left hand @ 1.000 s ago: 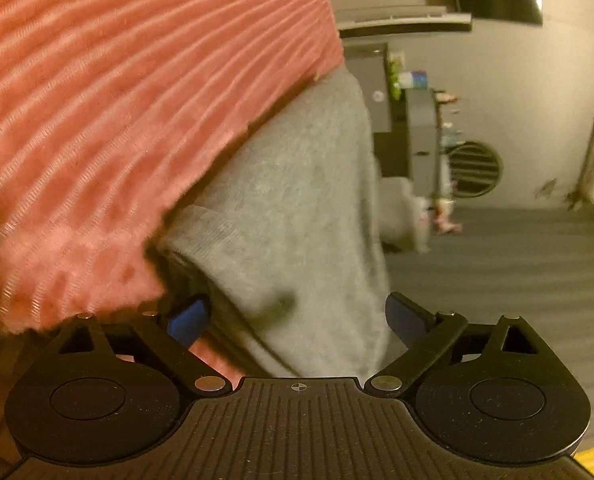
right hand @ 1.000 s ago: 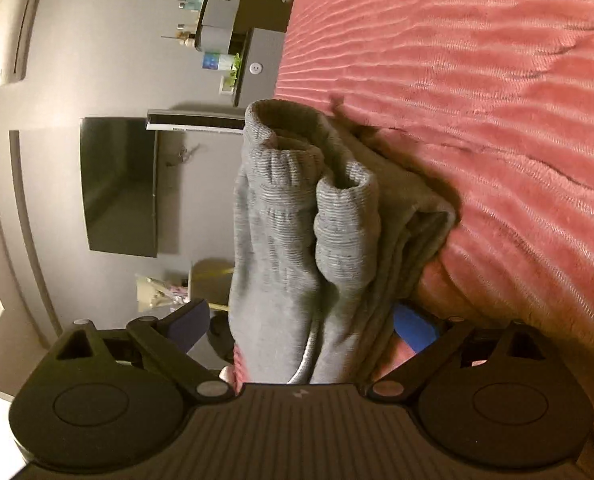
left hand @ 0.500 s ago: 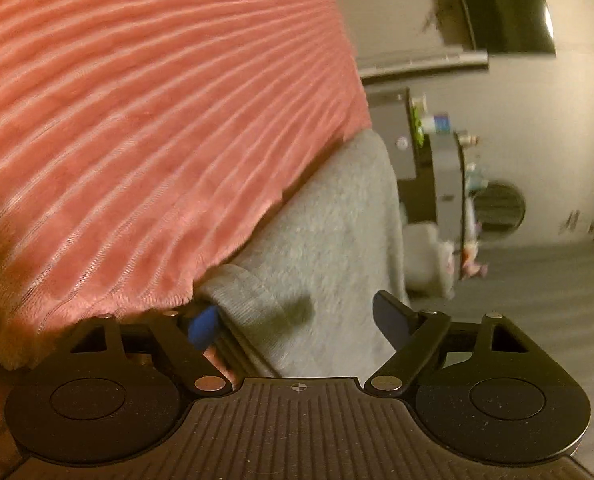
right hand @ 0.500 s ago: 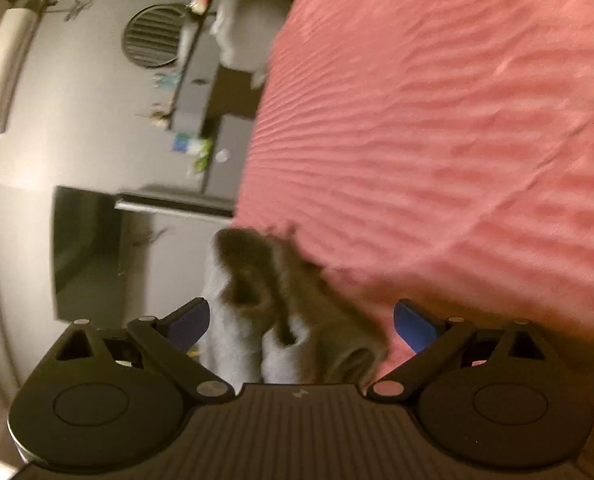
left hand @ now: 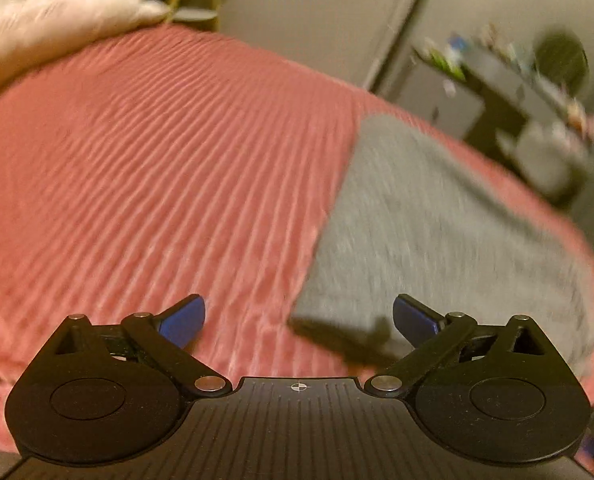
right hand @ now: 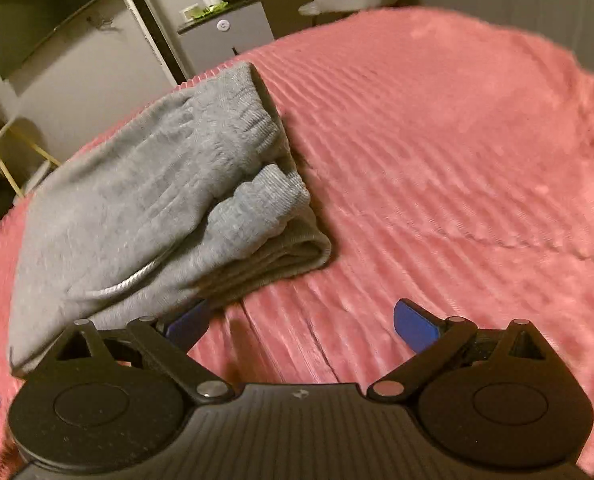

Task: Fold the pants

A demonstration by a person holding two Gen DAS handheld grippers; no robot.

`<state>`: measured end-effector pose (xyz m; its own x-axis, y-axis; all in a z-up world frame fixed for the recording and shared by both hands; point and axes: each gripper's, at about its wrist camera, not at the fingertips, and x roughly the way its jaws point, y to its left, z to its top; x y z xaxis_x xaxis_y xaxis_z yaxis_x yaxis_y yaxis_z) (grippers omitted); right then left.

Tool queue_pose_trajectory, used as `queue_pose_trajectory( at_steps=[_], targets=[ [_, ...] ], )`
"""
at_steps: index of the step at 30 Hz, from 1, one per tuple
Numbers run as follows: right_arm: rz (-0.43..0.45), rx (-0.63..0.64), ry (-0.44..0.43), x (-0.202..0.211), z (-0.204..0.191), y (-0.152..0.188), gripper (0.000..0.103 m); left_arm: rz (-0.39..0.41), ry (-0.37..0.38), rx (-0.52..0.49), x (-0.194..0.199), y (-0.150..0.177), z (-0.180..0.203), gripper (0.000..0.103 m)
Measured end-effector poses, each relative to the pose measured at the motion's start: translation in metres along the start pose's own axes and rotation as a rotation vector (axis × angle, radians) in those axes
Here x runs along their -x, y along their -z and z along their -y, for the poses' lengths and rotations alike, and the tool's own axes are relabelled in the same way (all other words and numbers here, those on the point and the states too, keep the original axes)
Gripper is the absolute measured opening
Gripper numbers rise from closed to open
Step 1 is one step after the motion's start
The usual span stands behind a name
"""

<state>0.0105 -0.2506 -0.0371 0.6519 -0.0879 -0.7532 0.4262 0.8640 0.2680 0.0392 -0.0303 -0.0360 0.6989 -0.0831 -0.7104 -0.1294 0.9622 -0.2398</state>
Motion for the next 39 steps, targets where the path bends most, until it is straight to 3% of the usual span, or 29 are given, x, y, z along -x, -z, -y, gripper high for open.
queue_pose_trajectory(
  at_steps=[3, 6, 11, 17, 20, 25, 32, 39],
  targets=[
    [0.045, 0.086, 0.003, 0.022, -0.015, 0.006, 0.099, 0.029, -0.036, -0.199, 0.018, 0.014, 0.023, 0.103],
    [0.088, 0.219, -0.023, 0.044, -0.028, 0.017, 0.099, 0.029, -0.034, -0.302, 0.035, 0.027, 0.034, 0.103],
    [0.051, 0.279, -0.108, 0.060, -0.027, 0.032, 0.099, -0.016, 0.017, -0.294, 0.044, 0.034, 0.034, 0.103],
    [0.025, 0.354, -0.098, 0.047, -0.048, 0.035, 0.099, -0.072, 0.022, -0.292, 0.030, 0.039, 0.035, 0.103],
    [0.019, 0.389, -0.099, 0.035, -0.061, 0.034, 0.099, -0.072, -0.011, -0.299, 0.023, 0.040, 0.038, 0.103],
    [0.053, 0.473, -0.022, 0.017, -0.074, 0.038, 0.099, -0.082, -0.044, -0.330, 0.014, 0.042, 0.043, 0.103],
    [0.008, 0.382, -0.020, 0.009, -0.058, 0.032, 0.099, -0.129, -0.057, -0.333, -0.003, 0.042, 0.045, 0.103],
    [0.032, 0.427, -0.012, 0.012, -0.062, 0.036, 0.099, -0.146, -0.066, -0.352, -0.008, 0.044, 0.049, 0.103]
  ],
)
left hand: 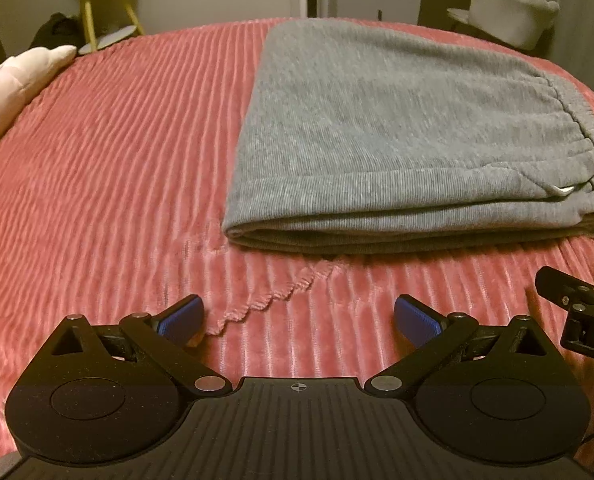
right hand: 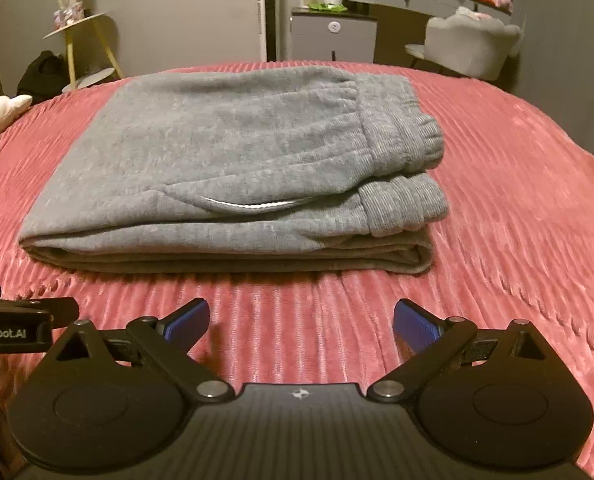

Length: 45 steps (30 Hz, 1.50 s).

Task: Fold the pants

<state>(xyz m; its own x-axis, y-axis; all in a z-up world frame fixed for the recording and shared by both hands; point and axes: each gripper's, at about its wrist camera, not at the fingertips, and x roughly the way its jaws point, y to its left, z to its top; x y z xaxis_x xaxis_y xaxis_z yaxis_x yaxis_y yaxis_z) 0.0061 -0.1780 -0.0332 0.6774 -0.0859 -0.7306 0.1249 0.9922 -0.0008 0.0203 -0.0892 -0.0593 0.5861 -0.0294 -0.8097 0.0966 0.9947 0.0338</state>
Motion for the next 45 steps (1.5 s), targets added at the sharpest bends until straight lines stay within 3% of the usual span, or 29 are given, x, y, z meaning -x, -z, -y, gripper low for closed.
queue_pose_trajectory(
  at_steps=[45],
  targets=[
    [0.019, -0.018, 0.020, 0.0025, 0.0066, -0.0012, 0.099, -0.008, -0.001, 0.004, -0.0008, 0.0006, 0.0008, 0.103]
  ],
)
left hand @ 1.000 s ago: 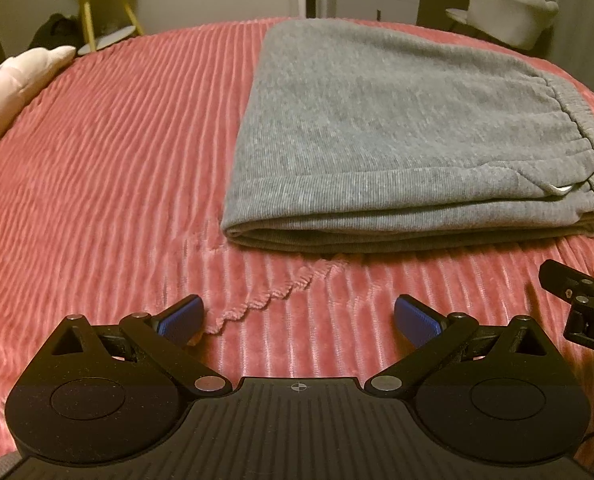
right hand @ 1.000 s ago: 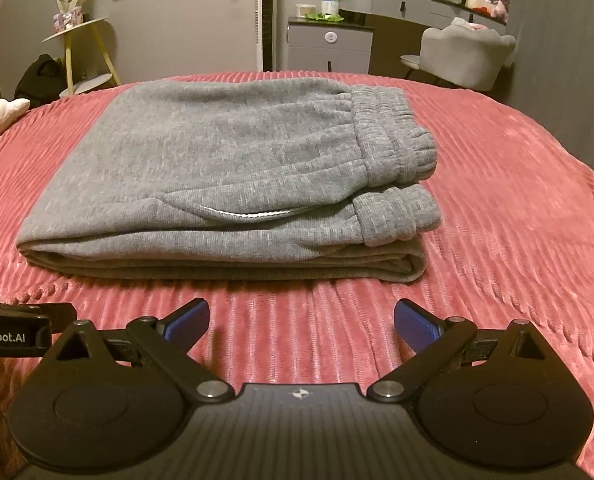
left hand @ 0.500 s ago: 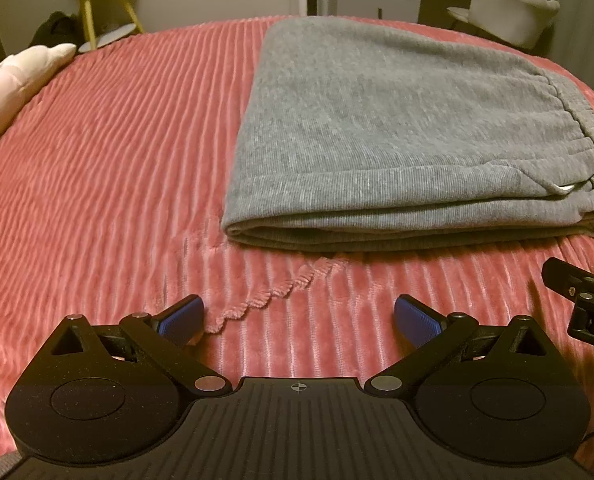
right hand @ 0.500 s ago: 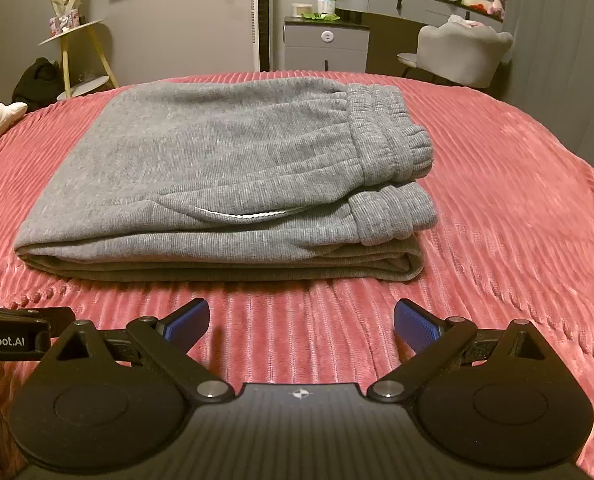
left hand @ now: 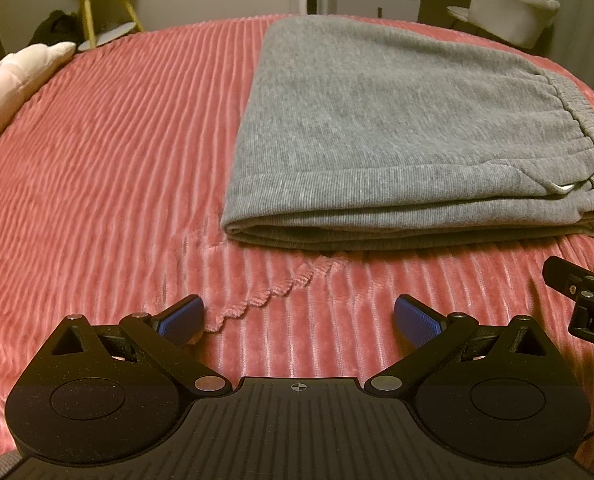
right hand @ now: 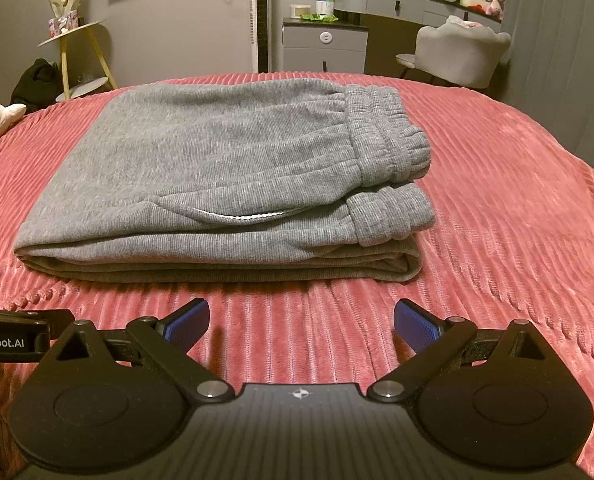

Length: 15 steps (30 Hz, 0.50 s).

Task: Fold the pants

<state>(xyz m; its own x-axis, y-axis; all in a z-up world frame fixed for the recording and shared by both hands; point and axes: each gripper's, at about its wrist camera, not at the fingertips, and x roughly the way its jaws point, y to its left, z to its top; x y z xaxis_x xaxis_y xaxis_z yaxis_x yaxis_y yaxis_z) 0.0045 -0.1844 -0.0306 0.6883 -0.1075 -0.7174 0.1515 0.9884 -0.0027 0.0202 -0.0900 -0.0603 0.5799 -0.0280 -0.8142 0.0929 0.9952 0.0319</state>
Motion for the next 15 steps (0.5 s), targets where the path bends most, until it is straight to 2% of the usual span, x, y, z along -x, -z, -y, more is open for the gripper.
queue_pose_trajectory(
  at_steps=[15],
  targets=[
    [-0.001, -0.004, 0.004, 0.0004, 0.0007, 0.0000, 0.099, -0.006, 0.004, 0.007, -0.0006, 0.0000, -0.0010, 0.103]
  ],
)
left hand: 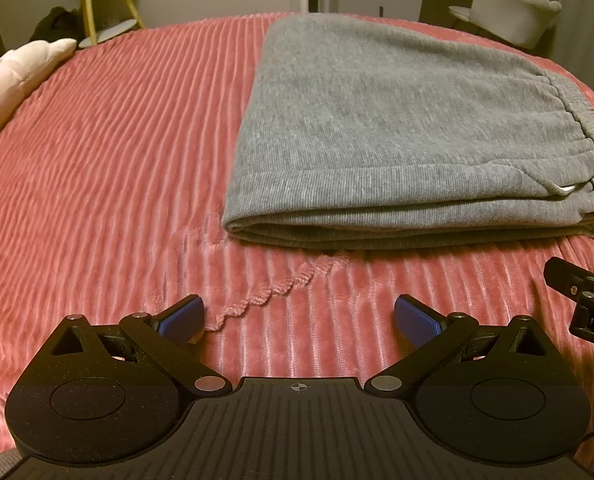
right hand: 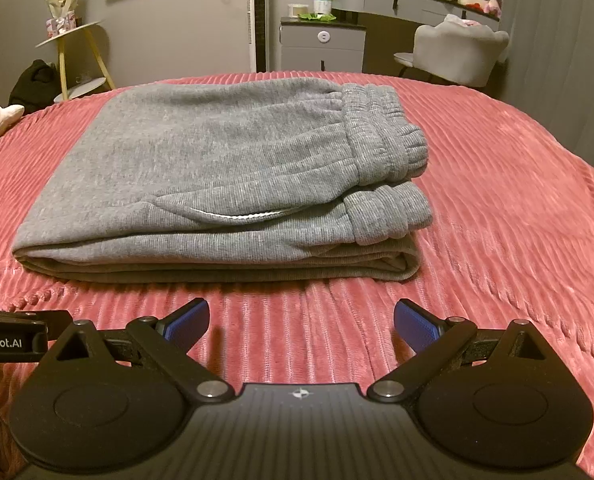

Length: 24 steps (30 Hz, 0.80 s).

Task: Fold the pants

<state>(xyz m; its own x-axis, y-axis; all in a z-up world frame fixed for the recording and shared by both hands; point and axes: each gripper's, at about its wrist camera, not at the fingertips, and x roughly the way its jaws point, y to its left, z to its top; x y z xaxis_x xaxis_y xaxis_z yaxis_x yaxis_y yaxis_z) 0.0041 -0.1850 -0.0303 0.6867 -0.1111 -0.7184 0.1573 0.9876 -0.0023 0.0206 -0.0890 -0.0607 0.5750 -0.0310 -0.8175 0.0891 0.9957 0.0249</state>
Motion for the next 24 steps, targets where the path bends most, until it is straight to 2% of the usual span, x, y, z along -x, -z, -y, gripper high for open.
queue_pose_trajectory(
  at_steps=[24],
  targets=[
    [0.006, -0.004, 0.009, 0.0019, -0.0038, 0.0007, 0.099, -0.002, 0.000, 0.000, -0.0006, 0.0000, -0.0012, 0.103]
  ],
)
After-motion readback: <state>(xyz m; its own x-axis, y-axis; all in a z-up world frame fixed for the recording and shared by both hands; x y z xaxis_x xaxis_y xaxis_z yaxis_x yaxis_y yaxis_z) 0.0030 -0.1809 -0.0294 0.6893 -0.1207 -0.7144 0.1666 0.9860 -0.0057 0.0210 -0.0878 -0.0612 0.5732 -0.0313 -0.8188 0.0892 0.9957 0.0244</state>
